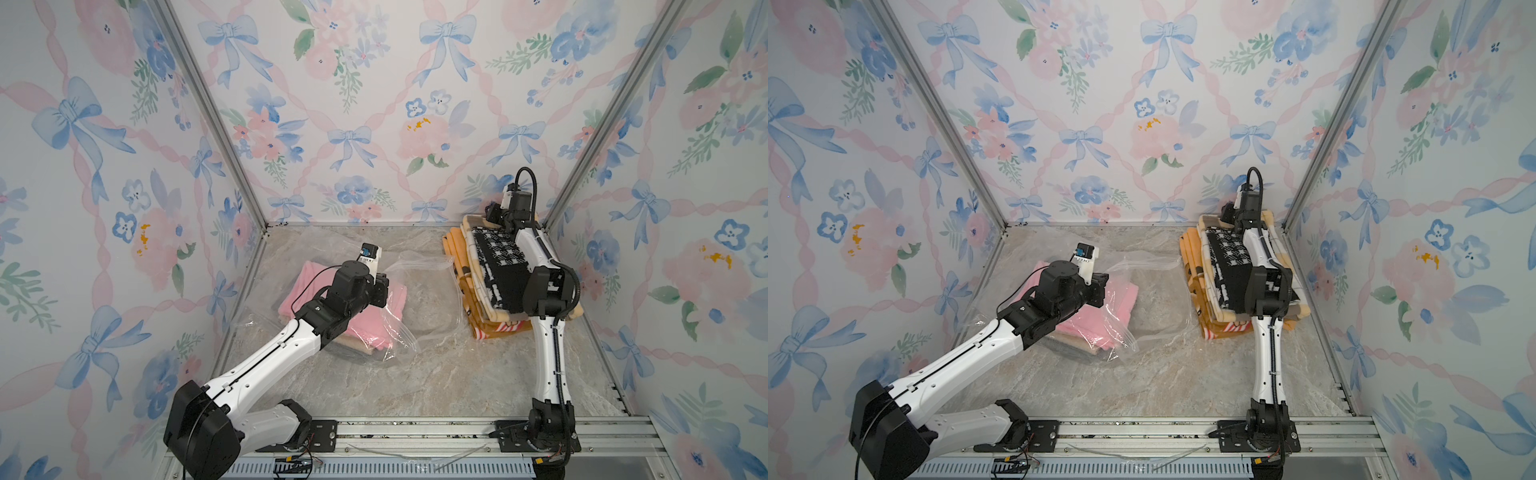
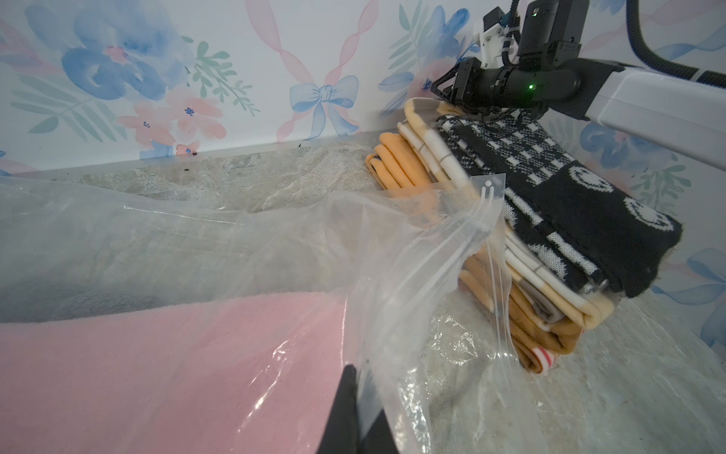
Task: Take the blanket out of the vacuum bag
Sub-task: Place the blanket at the corner of the board.
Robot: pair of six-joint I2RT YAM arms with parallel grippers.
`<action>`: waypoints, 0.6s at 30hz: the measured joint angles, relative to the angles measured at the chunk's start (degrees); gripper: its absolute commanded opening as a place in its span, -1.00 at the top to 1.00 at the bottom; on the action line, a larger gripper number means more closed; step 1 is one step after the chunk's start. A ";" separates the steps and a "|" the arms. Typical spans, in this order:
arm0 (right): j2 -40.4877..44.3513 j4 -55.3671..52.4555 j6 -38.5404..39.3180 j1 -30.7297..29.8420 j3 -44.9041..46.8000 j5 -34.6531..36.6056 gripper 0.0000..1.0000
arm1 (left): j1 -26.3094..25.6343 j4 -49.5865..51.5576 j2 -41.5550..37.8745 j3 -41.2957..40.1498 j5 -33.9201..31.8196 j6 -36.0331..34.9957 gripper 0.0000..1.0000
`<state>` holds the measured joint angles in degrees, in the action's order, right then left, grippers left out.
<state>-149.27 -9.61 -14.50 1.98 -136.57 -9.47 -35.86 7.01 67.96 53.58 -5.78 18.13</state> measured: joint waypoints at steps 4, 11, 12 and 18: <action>12.26 0.48 1.64 -1.66 12.92 4.11 0.19 | -0.39 -0.04 0.02 0.00 0.04 0.09 1.00; 17.79 -11.82 2.19 -1.90 2.89 5.22 0.22 | -0.85 -0.07 0.04 0.00 0.07 0.07 1.00; 17.66 -13.60 2.32 -1.62 2.03 5.03 0.23 | -0.87 -0.07 0.04 0.00 0.07 0.07 1.00; 11.96 -24.87 4.85 0.20 -2.49 2.89 0.29 | -0.90 -0.04 -0.72 -0.68 -0.13 0.07 1.00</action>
<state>-137.32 -34.48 -9.65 2.17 -139.06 -6.59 -36.75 6.96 67.24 52.90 -5.91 18.20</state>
